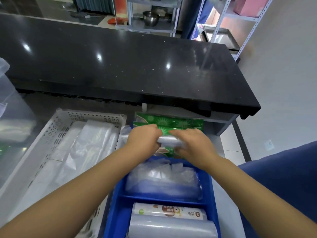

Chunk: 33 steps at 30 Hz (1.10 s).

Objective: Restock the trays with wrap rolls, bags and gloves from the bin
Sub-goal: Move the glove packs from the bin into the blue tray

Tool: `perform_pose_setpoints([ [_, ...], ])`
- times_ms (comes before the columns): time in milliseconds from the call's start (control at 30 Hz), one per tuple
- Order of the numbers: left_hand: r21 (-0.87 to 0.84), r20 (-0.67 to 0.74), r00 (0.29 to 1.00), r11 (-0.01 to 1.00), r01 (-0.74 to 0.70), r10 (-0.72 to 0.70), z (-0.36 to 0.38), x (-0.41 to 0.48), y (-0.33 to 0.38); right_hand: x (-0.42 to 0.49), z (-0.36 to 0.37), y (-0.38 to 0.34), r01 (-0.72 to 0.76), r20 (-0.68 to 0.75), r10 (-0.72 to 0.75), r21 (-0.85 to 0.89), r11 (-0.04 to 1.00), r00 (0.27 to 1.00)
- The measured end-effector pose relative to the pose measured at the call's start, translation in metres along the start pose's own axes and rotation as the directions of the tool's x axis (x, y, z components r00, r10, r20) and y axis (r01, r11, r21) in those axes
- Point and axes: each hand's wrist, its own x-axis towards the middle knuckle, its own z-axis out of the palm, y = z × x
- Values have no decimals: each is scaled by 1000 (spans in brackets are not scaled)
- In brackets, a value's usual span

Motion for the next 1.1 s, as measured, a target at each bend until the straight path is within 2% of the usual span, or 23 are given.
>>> perform_pose_setpoints([
  [67, -48, 28, 999, 999, -22, 24, 0, 11, 3, 1, 2, 8, -37, -115, 27, -87, 995, 993],
  [100, -43, 25, 999, 998, -41, 42, 1, 14, 2, 3, 3, 12, -73, -129, 60, -96, 993, 990],
  [233, 71, 0, 994, 992, -108, 108, 8, 10, -19, -1, 16, 27, -153, -84, 148, -54, 987, 985],
  [333, 38, 31, 992, 992, -120, 119, 18, -4, -35, -3, 33, 28, -177, 68, 180, -51, 983, 981],
  [467, 2, 241, 969, 999, -54, 51, 32, -9, -35, 2, 43, 30, -265, 334, 255, -15, 964, 908],
  [533, 8, 297, 954, 999, -37, 33, 33, -4, -35, 7, 43, 30, -276, 396, 268, -38, 961, 879],
  [600, 0, 333, 943, 1000, -28, 27, 32, -1, -35, 10, 38, 31, -275, 394, 291, -96, 957, 872],
  [667, -18, 331, 943, 1000, -20, 25, 30, -2, -35, 9, 30, 31, -255, 345, 302, -175, 951, 889],
  [767, -74, 239, 970, 997, -24, 41, 21, -9, -38, 3, 17, 33, -239, 217, 290, -234, 942, 932],
  [900, -83, -4, 994, 990, -110, 110, 11, -25, -55, -7, 12, 29, -144, 49, 164, -285, 948, 985],
  [967, -21, -108, 993, 998, -55, 53, 9, -36, -61, -11, 13, 24, -111, -37, 105, -274, 955, 994],
  [1033, -2, -108, 994, 1000, 20, -20, 12, -46, -62, -15, 18, 21, -102, -172, 60, -246, 964, 983],
  [1100, -58, -51, 996, 996, 64, -67, 17, -51, -58, -18, 25, 19, -130, -319, 49, -238, 962, 947],
])
